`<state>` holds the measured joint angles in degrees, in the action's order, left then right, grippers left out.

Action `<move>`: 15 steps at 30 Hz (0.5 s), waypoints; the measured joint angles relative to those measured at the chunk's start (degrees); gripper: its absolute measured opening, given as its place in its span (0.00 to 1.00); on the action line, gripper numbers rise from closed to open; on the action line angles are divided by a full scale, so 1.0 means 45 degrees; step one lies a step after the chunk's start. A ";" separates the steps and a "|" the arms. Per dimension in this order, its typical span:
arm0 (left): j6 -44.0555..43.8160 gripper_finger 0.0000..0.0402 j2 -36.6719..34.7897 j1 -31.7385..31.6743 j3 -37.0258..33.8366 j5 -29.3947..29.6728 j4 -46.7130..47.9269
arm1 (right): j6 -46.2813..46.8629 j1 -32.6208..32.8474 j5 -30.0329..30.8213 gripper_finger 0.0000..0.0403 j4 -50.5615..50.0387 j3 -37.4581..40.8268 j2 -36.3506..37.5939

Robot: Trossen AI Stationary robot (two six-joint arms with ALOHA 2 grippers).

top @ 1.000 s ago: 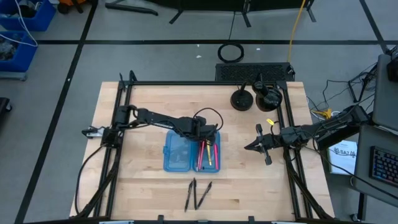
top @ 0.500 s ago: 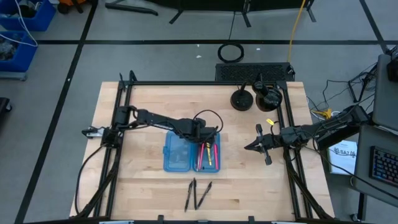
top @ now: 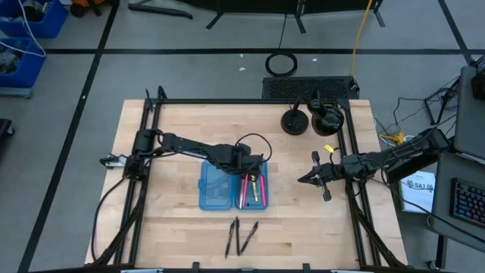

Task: Pick & place school supplies into a supply box
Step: Put the right black pen into the blue supply box

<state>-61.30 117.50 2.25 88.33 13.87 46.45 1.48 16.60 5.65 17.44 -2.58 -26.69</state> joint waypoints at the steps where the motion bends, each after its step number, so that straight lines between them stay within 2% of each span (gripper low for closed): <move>1: 0.0052 0.22 -0.0130 0.0035 0.0000 0.0099 0.0026 | -0.0002 -0.0003 0.0000 0.00 0.0000 0.0002 0.0000; 4: 0.0443 0.22 -0.0675 0.0155 0.0000 0.0452 0.0059 | -0.0010 -0.0002 0.0000 0.00 0.0002 -0.0001 0.0001; 9: 0.3425 0.22 -0.2169 0.1118 0.0000 0.0898 0.0155 | -0.0058 0.0000 0.0000 0.00 -0.0039 0.0001 -0.0002; 12: 0.4648 0.22 -0.3373 0.2121 0.0000 0.2172 0.0263 | -0.0207 -0.0001 0.0000 0.00 -0.0047 -0.0001 0.0001; 15: 0.5071 0.18 -0.4979 0.2954 -0.0374 0.4148 0.0332 | -0.0282 0.0000 0.0000 0.00 -0.0041 -0.0002 -0.0002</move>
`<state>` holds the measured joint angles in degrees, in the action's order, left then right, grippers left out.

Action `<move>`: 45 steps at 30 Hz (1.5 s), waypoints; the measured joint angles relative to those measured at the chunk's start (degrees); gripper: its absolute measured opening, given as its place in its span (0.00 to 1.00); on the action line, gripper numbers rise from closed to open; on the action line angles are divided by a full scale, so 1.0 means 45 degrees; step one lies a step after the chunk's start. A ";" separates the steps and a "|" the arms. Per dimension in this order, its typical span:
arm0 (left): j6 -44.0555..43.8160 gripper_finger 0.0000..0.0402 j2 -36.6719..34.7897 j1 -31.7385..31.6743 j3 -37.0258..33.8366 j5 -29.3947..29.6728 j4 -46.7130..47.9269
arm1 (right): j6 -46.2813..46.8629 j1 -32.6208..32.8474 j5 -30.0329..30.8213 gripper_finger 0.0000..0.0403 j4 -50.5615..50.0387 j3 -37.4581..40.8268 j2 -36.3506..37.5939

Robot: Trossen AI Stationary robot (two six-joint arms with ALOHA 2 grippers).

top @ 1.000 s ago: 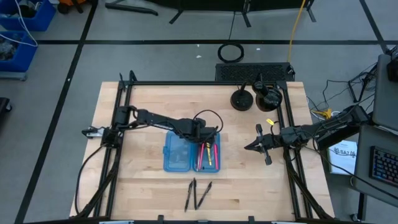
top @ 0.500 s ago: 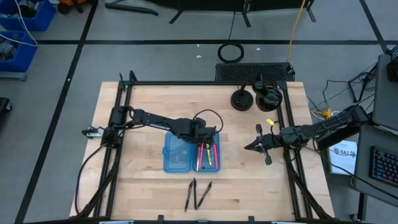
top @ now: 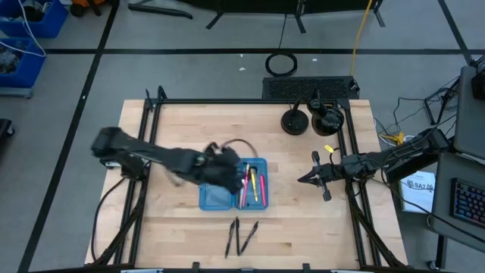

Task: Pick & place school supplies into a supply box
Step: Put the right black pen into the blue supply box

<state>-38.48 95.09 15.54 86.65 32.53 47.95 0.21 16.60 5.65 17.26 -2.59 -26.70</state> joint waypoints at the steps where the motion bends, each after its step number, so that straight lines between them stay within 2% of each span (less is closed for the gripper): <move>1: 0.0020 0.16 -0.0606 0.0246 -0.0357 0.0656 -0.0011 | -0.0121 -0.0004 0.0000 0.00 0.0013 0.0003 0.0000; 5: 0.0045 0.05 -0.3450 0.1168 -0.3120 0.3029 -0.0469 | -0.0594 0.0000 0.0004 0.00 0.0450 0.0003 0.0005; 7: 0.1118 0.02 -0.4881 0.1435 -0.5049 0.3068 -0.2198 | -0.0767 -0.0004 0.0008 0.00 0.0707 0.0002 0.0000; 9: 0.3066 0.02 -0.5924 0.1531 -0.7057 0.2170 -0.5224 | -0.1161 -0.0005 0.0019 0.00 0.1070 0.0004 0.0000; 12: 0.6219 0.01 -0.6943 0.1576 -0.9664 -0.0283 -0.9754 | -0.1512 -0.0005 0.0023 0.00 0.1609 0.0004 0.0005; 14: 0.7593 0.01 -0.7340 0.1593 -1.1066 -0.1645 -1.2204 | -0.1527 -0.0005 0.0026 0.00 0.1727 0.0004 0.0002; 21: 0.9114 0.01 -0.8362 0.1600 -1.5073 -0.2146 -1.6652 | -0.1247 -0.0005 0.0058 0.00 0.1835 0.0004 0.0000; 26: 0.8466 0.02 -0.8873 0.1214 -1.7812 -0.2750 -2.0430 | -0.1082 -0.0005 0.0195 0.00 0.2361 0.0004 0.0000; 30: 0.7432 0.01 -0.9012 0.0986 -1.8984 -0.2782 -2.1645 | -0.1239 -0.0019 0.0776 0.00 0.2718 0.0004 0.0000; 33: 0.7401 0.02 -0.8992 0.0940 -1.9118 -0.2781 -2.1404 | -0.1257 -0.0019 0.1332 0.00 0.2793 0.0004 -0.0006; 37: 0.8414 0.01 -0.8977 0.0939 -1.9132 -0.2783 -2.1453 | -0.0569 -0.0024 0.1423 0.00 0.2975 0.0004 -0.0125; 45: 1.0439 0.04 -0.8977 0.0627 -1.9127 -0.2414 -2.2640 | 0.1096 0.0030 0.1294 0.00 0.4253 -0.0224 -0.0967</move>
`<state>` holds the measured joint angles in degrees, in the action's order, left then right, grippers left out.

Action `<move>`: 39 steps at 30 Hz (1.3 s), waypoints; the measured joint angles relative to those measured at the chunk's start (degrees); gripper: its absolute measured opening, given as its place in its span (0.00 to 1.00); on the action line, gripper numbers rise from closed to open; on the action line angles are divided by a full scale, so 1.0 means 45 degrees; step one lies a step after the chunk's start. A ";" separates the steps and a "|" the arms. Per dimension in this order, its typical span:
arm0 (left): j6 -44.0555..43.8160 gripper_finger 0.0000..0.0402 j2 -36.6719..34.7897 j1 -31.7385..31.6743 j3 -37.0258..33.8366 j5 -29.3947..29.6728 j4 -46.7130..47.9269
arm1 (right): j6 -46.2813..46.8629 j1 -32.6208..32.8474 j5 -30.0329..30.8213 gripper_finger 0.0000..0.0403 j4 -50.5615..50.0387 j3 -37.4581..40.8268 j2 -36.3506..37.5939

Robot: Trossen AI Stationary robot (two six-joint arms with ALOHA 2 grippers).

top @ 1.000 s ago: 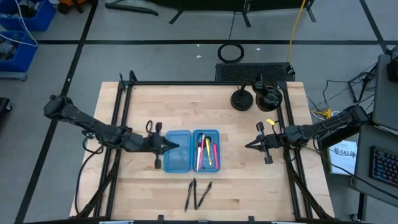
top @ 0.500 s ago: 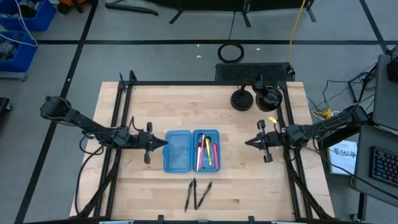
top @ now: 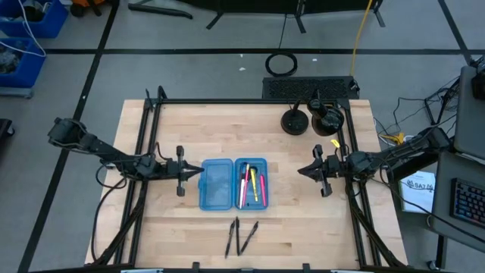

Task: Pick & place school supplies into a supply box
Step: Put the right black pen into the blue supply box

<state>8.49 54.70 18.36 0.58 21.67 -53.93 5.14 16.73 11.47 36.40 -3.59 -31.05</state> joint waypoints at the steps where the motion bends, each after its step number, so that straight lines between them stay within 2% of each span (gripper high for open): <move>1: 0.0072 0.04 -0.0002 -0.0067 0.0000 0.0015 -0.0098 | 0.0338 0.0114 -0.0173 0.00 0.0015 -0.0182 -0.0292; 3: 0.0077 0.02 0.0009 -0.0219 0.0000 0.0020 -0.0080 | 0.0529 0.0662 -0.0118 0.00 -0.0275 -0.1066 -0.1361; 6: 0.0078 0.01 0.0005 -0.0422 0.0000 0.0064 0.0001 | 0.0317 0.1654 0.1311 0.00 -0.1191 -0.3237 -0.3640; 11: 0.0275 0.06 0.0005 -0.0925 0.0000 0.0293 -0.0082 | 0.0913 0.2364 0.3312 0.00 -0.4352 -0.7661 -0.8400; 17: -0.0332 0.09 0.0005 -0.1836 0.0000 0.0335 -0.0161 | 0.1732 0.2653 0.3495 0.00 -0.6445 -1.1735 -1.3062; 20: -0.1164 0.08 0.0005 -0.2128 0.0000 0.0590 -0.0148 | 0.1770 0.2919 0.3504 0.00 -0.6278 -1.3136 -1.4691; 26: -0.2370 0.04 0.0005 -0.2384 0.0010 0.1148 0.0391 | 0.2748 0.3418 0.3568 0.00 -0.6408 -1.5054 -1.7396; 31: -0.2729 0.01 0.0005 -0.2407 0.0010 0.1199 0.0924 | 0.4288 0.3820 0.4163 0.00 -0.6132 -1.5832 -1.8878; 39: -0.3181 0.08 0.0006 -0.2407 0.0010 0.1195 0.1020 | 0.6368 0.3880 0.3669 0.00 -0.6152 -1.6868 -2.0725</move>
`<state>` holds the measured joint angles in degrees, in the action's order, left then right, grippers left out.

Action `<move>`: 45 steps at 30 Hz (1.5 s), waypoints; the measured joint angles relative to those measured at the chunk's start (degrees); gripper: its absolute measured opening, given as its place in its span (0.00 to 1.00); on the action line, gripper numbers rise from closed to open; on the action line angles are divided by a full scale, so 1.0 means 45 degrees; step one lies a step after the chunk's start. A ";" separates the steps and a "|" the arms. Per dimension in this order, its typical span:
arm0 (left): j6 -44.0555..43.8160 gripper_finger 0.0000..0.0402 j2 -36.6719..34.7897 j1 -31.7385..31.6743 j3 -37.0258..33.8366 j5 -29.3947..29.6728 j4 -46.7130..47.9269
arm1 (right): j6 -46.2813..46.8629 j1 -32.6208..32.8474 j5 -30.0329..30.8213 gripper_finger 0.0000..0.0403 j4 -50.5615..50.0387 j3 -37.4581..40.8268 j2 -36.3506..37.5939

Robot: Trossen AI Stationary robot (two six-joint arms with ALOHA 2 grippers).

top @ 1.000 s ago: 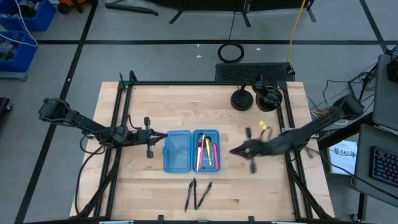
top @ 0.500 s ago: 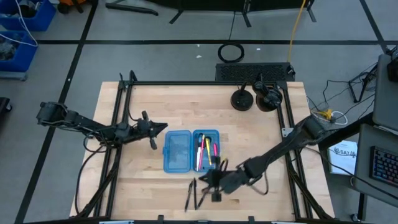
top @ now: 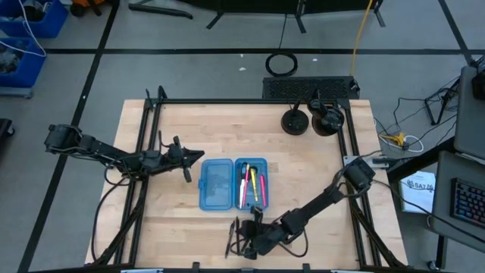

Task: Pick & place school supplies into a supply box
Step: Put the right black pen into the blue supply box

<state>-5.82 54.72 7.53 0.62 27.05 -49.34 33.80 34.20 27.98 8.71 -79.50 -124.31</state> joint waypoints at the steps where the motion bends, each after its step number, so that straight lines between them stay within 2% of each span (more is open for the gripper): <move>1: -0.0133 0.09 -0.0001 0.0000 0.0000 -0.0001 0.0035 | 0.0056 0.0000 -0.0125 0.00 -0.0051 -0.0085 -0.0158; 5: -0.0228 0.09 -0.0001 0.0017 0.0000 -0.0006 0.0180 | 0.0436 0.0199 -0.0142 0.00 -0.0084 -0.0221 -0.0292; 9: -0.0541 0.08 -0.0001 0.0015 0.0000 -0.0015 0.0412 | 0.0729 0.0629 0.0569 0.00 -0.0402 -0.0244 -0.0219; 21: -0.0783 0.08 0.0004 0.0015 0.0000 -0.0048 0.0588 | 0.1438 0.0745 0.0051 0.00 -0.0717 -0.0224 -0.0405; 24: -0.0836 0.08 0.0004 0.0013 0.0000 -0.0232 0.0588 | 0.1734 0.0719 -0.0424 0.00 -0.0825 -0.0224 -0.0477; 26: -0.0836 0.08 0.0004 0.0015 0.0000 -0.0389 0.0593 | 0.1951 0.0716 -0.0779 0.00 -0.1137 -0.0241 -0.0444; 35: -0.1212 0.08 0.0003 0.0015 0.0000 -0.0389 0.0808 | 0.3343 0.1140 -0.0703 0.00 -0.2784 -0.0273 -0.0399; 45: -0.1759 0.08 -0.0001 0.0010 0.0000 -0.0394 0.1137 | 0.2247 0.1258 0.0336 0.00 -0.3135 -0.0214 -0.0138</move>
<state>-13.74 54.72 7.57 0.62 25.28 -44.23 43.91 39.86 29.50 -5.40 -80.46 -124.93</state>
